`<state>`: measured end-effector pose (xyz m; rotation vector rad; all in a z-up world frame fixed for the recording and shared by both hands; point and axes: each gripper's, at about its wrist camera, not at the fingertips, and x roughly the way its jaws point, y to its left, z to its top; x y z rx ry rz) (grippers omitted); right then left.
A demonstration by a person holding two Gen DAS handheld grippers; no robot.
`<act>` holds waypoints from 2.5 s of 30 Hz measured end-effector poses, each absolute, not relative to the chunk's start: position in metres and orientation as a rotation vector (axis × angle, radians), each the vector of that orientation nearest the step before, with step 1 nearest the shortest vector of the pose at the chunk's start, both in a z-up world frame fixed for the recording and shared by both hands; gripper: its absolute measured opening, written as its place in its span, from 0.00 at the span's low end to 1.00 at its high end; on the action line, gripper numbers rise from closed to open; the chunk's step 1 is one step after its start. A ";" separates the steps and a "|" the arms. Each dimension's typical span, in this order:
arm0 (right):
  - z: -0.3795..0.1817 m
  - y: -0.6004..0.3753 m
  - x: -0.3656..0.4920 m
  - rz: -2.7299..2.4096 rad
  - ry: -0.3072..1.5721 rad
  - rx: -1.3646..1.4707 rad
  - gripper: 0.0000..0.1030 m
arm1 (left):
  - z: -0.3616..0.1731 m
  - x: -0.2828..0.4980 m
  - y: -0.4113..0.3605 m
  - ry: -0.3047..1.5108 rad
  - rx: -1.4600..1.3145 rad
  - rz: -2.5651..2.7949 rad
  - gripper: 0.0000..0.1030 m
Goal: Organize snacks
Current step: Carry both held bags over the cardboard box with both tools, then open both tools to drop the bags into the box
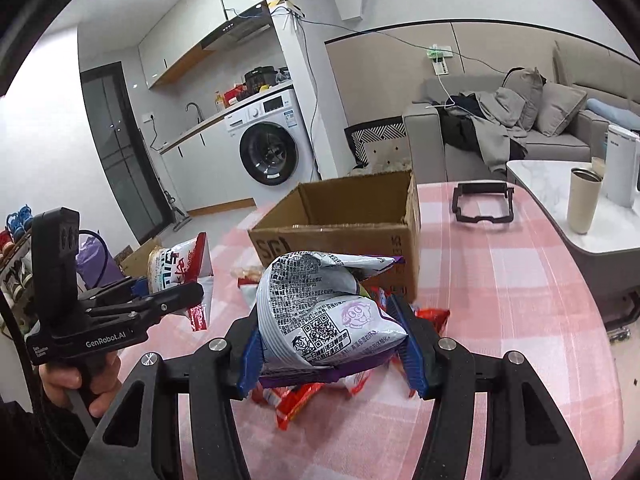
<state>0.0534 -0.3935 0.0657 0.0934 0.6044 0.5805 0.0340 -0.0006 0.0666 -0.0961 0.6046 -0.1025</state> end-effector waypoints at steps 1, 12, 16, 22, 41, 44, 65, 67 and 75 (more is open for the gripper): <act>0.068 -0.392 0.057 0.582 0.603 0.094 0.56 | 0.069 0.037 0.000 0.602 -0.096 -0.102 0.55; 0.084 -0.377 0.093 0.568 0.578 0.102 0.56 | 0.085 0.080 0.005 0.581 -0.101 -0.084 0.55; 0.088 -0.373 0.109 0.554 0.569 0.113 0.56 | 0.089 0.103 0.008 0.581 -0.106 -0.081 0.55; 0.091 -0.367 0.132 0.539 0.566 0.137 0.56 | 0.095 0.135 0.012 0.572 -0.106 -0.074 0.55; 0.086 -0.352 0.190 0.520 0.582 0.198 0.56 | 0.087 0.238 0.007 0.584 -0.077 -0.064 0.55; 0.084 -0.348 0.195 0.515 0.586 0.195 0.56 | 0.082 0.250 0.001 0.579 -0.064 -0.059 0.55; 0.066 -0.331 0.222 0.477 0.637 0.161 0.56 | 0.046 0.296 -0.001 0.622 -0.070 -0.074 0.55; 0.066 -0.331 0.225 0.477 0.642 0.165 0.57 | 0.040 0.291 0.004 0.628 -0.069 -0.069 0.55; 0.069 -0.332 0.220 0.481 0.625 0.121 0.75 | 0.042 0.279 0.004 0.619 -0.058 -0.073 0.65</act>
